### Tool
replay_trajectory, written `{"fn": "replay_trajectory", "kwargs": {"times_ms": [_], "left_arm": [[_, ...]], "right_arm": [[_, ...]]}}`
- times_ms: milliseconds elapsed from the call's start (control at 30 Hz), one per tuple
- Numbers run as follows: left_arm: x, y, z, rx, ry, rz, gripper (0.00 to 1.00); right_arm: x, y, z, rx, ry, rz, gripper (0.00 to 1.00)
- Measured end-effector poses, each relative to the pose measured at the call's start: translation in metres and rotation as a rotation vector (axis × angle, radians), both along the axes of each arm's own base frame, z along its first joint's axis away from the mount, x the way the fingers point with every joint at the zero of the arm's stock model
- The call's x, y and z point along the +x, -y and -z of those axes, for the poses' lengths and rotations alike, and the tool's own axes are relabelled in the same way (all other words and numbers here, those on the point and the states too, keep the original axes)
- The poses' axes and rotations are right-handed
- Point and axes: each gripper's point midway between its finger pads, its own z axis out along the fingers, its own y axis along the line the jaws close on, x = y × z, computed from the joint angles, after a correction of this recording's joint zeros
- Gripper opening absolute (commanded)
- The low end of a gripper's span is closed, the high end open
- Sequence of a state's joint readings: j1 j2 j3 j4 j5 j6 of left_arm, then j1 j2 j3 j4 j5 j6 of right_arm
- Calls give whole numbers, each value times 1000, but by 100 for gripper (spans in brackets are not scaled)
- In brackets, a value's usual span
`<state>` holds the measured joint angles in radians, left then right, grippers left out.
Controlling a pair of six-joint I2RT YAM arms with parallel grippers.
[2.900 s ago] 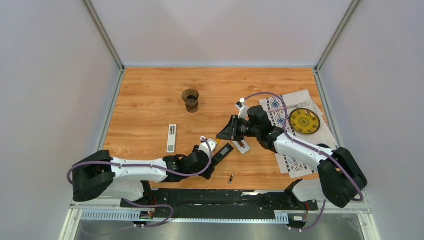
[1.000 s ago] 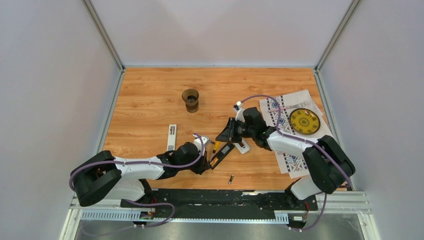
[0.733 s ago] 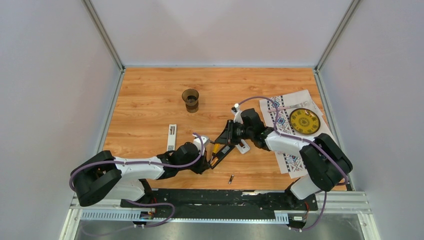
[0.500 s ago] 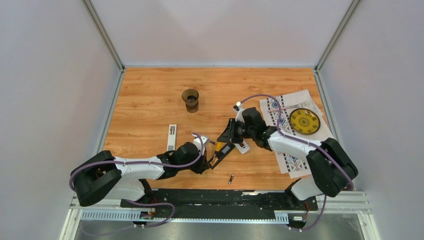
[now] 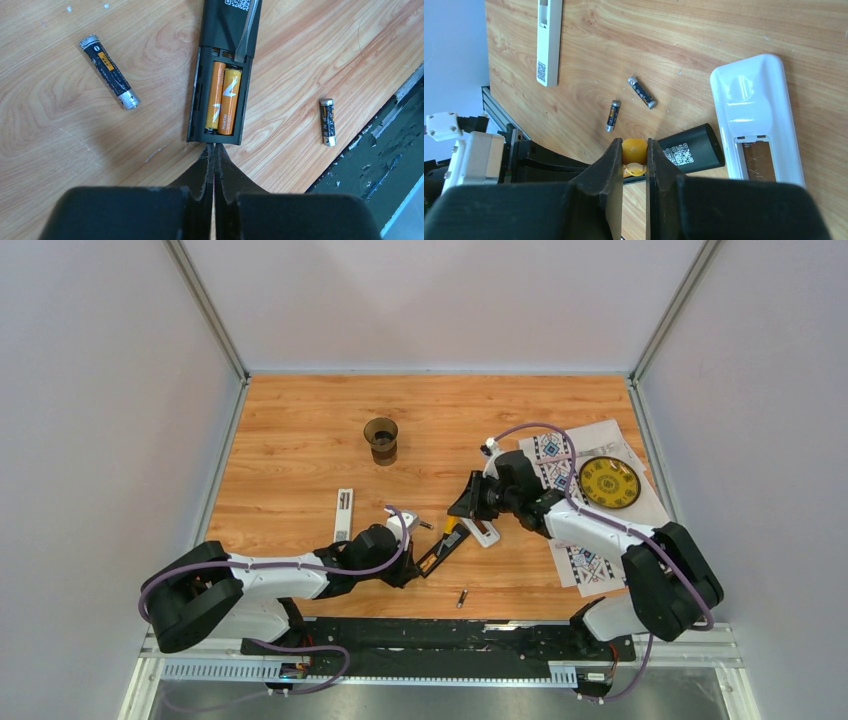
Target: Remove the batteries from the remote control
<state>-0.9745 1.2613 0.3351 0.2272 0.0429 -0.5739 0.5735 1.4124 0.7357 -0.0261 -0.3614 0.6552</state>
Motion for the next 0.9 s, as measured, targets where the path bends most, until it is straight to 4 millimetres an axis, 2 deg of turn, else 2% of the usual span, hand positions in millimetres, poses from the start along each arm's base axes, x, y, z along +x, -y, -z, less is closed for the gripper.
{"fn": "replay_trajectory", "kwargs": {"times_ms": [167, 333, 500, 600, 900], "left_arm": [[0, 0, 0, 0, 0, 0, 0], [1, 1, 0, -2, 1, 0, 0], [2, 3, 0, -5, 4, 1, 0], [4, 5, 0, -6, 3, 0, 0], [4, 6, 0, -5, 4, 0, 0]], "right_arm": [[-7, 0, 11, -4, -38, -19, 0], [-11, -4, 10, 12, -49, -42, 0], [-19, -17, 9, 54, -62, -78, 0], [-24, -24, 15, 67, -81, -88, 0], [-20, -26, 22, 55, -87, -54, 0]]}}
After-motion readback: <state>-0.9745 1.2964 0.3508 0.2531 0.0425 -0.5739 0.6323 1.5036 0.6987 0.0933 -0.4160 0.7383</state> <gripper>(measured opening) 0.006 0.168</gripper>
